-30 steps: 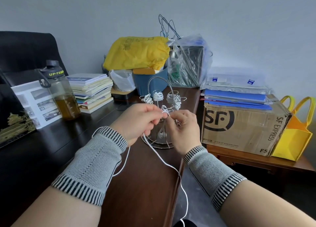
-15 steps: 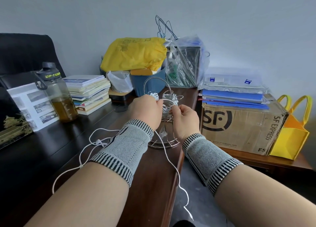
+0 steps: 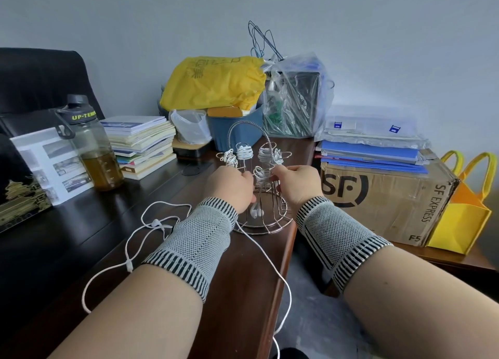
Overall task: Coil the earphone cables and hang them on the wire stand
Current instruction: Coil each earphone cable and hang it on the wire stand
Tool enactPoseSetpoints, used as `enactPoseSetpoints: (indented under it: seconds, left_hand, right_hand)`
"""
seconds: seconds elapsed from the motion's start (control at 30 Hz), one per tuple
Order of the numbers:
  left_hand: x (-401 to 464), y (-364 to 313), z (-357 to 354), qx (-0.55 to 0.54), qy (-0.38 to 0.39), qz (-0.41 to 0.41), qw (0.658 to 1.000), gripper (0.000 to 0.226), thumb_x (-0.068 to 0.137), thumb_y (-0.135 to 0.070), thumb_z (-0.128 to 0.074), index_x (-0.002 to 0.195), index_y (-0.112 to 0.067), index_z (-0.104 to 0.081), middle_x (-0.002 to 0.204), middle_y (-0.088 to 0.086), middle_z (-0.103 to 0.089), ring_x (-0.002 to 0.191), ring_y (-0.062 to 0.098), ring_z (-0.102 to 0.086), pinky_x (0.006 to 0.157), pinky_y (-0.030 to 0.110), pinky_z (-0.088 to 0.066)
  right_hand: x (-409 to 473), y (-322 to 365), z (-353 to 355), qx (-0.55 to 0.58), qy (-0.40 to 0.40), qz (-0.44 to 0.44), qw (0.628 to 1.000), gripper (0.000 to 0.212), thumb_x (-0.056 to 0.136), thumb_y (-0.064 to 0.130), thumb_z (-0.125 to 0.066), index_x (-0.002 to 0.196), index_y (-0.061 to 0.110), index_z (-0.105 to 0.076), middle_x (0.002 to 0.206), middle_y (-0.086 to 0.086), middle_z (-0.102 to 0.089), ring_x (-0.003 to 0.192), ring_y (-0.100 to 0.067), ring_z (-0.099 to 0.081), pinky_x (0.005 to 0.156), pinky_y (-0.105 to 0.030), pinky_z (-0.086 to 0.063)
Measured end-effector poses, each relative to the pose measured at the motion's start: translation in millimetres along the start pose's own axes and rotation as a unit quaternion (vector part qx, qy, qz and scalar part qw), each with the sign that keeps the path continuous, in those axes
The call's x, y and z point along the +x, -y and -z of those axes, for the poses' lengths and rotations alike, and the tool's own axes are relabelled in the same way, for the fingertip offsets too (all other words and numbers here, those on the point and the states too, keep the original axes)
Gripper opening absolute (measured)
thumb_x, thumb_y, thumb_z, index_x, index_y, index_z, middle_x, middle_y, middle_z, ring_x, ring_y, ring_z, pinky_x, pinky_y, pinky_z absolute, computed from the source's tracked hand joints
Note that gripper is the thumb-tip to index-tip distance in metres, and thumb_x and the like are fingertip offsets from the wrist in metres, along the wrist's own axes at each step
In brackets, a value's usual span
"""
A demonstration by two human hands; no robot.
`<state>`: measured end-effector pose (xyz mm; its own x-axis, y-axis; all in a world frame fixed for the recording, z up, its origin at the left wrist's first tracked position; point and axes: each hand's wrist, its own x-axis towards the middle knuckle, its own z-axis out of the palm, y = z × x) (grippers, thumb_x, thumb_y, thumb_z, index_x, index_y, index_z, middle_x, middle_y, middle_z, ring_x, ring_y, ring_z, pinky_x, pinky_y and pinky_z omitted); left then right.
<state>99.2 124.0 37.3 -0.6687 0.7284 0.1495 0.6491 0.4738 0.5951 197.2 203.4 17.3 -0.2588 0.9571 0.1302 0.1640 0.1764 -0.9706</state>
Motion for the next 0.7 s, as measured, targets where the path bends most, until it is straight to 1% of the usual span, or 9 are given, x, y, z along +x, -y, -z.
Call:
enactPoseSetpoints:
  seconds: [0.07, 0.13, 0.3, 0.37, 0.43, 0.5, 0.57, 0.63, 0.7]
  left_hand:
    - [-6, 4, 2, -0.035, 0.011, -0.001, 0.999, 0.042, 0.101, -0.029, -0.038, 0.086, -0.014, -0.075, 0.069, -0.002, -0.073, 0.054, 0.004, -0.056, 0.046, 0.018, -0.038]
    - [-14, 11, 4, -0.060, 0.005, -0.015, 0.998, 0.040, 0.100, -0.031, -0.042, 0.081, -0.020, -0.075, 0.068, -0.006, -0.073, 0.043, 0.003, -0.047, 0.042, 0.018, -0.036]
    - [-28, 22, -2, -0.192, 0.019, -0.024, 0.981, 0.031, 0.094, -0.023, -0.050, 0.071, -0.016, -0.070, 0.075, 0.002, -0.075, 0.058, 0.009, -0.067, 0.063, 0.029, -0.054]
    - [-31, 24, -5, -0.253, 0.041, -0.007, 0.966, 0.028, 0.089, -0.016, -0.050, 0.064, -0.011, -0.064, 0.076, -0.002, -0.075, 0.073, 0.018, -0.074, 0.076, 0.047, -0.060]
    - [-33, 25, -8, -0.274, 0.047, -0.007, 0.961, 0.026, 0.085, -0.012, -0.049, 0.060, -0.010, -0.058, 0.072, -0.004, -0.074, 0.081, 0.023, -0.074, 0.079, 0.057, -0.057]
    - [-35, 25, -9, -0.289, 0.047, -0.006, 0.956, 0.029, 0.087, -0.009, -0.048, 0.059, -0.010, -0.056, 0.077, 0.000, -0.074, 0.082, 0.018, -0.074, 0.081, 0.057, -0.056]
    - [-36, 27, -10, -0.305, 0.048, -0.012, 0.951, 0.028, 0.088, -0.011, -0.048, 0.063, -0.007, -0.059, 0.080, 0.008, -0.074, 0.082, 0.020, -0.074, 0.082, 0.058, -0.056]
    - [-36, 29, -11, -0.318, 0.053, -0.016, 0.946, 0.027, 0.083, -0.018, -0.048, 0.071, 0.002, -0.062, 0.084, 0.016, -0.074, 0.082, 0.022, -0.074, 0.085, 0.059, -0.054]
    - [-34, 33, -11, -0.313, 0.047, -0.015, 0.949, 0.030, 0.075, -0.026, -0.048, 0.068, -0.001, -0.063, 0.088, 0.017, -0.074, 0.083, 0.020, -0.074, 0.088, 0.059, -0.053]
  right_hand:
    - [-1, -1, 2, 0.009, -0.002, -0.002, 1.000, 0.031, 0.078, 0.027, -0.062, 0.071, -0.002, -0.071, 0.056, -0.006, -0.057, 0.051, -0.017, -0.048, 0.055, -0.031, -0.041]
    - [-2, -4, 4, 0.010, -0.001, 0.007, 1.000, 0.031, 0.076, 0.026, -0.065, 0.066, -0.003, -0.066, 0.058, -0.009, -0.056, 0.054, -0.020, -0.048, 0.055, -0.032, -0.042]
    - [-4, -10, 6, 0.018, -0.011, 0.052, 0.998, 0.024, 0.078, 0.026, -0.073, 0.061, 0.016, -0.059, 0.060, 0.000, -0.063, 0.060, -0.021, -0.062, 0.060, -0.034, -0.051]
    - [-7, -12, 6, 0.008, -0.011, 0.082, 0.997, 0.022, 0.078, 0.024, -0.074, 0.064, 0.019, -0.058, 0.064, 0.001, -0.065, 0.064, -0.024, -0.065, 0.063, -0.035, -0.053]
    - [-10, -14, 7, -0.008, -0.004, 0.113, 0.994, 0.018, 0.079, 0.023, -0.072, 0.066, 0.020, -0.060, 0.066, 0.001, -0.066, 0.066, -0.024, -0.067, 0.066, -0.038, -0.056]
    - [-14, -18, 8, -0.015, 0.011, 0.142, 0.990, 0.014, 0.080, 0.020, -0.069, 0.070, 0.024, -0.062, 0.068, 0.004, -0.067, 0.067, -0.020, -0.066, 0.071, -0.040, -0.058]
    - [-17, -21, 9, -0.034, 0.034, 0.176, 0.983, 0.014, 0.082, 0.018, -0.069, 0.076, 0.029, -0.062, 0.075, 0.009, -0.067, 0.069, -0.011, -0.064, 0.075, -0.036, -0.056]
    - [-21, -23, 9, -0.064, 0.050, 0.199, 0.977, 0.016, 0.082, 0.021, -0.071, 0.081, 0.033, -0.060, 0.082, 0.015, -0.065, 0.062, -0.002, -0.058, 0.071, -0.027, -0.052]
    - [-24, -23, 8, -0.083, 0.056, 0.204, 0.974, 0.017, 0.082, 0.024, -0.072, 0.088, 0.033, -0.059, 0.085, 0.018, -0.063, 0.055, 0.001, -0.053, 0.066, -0.021, -0.048]
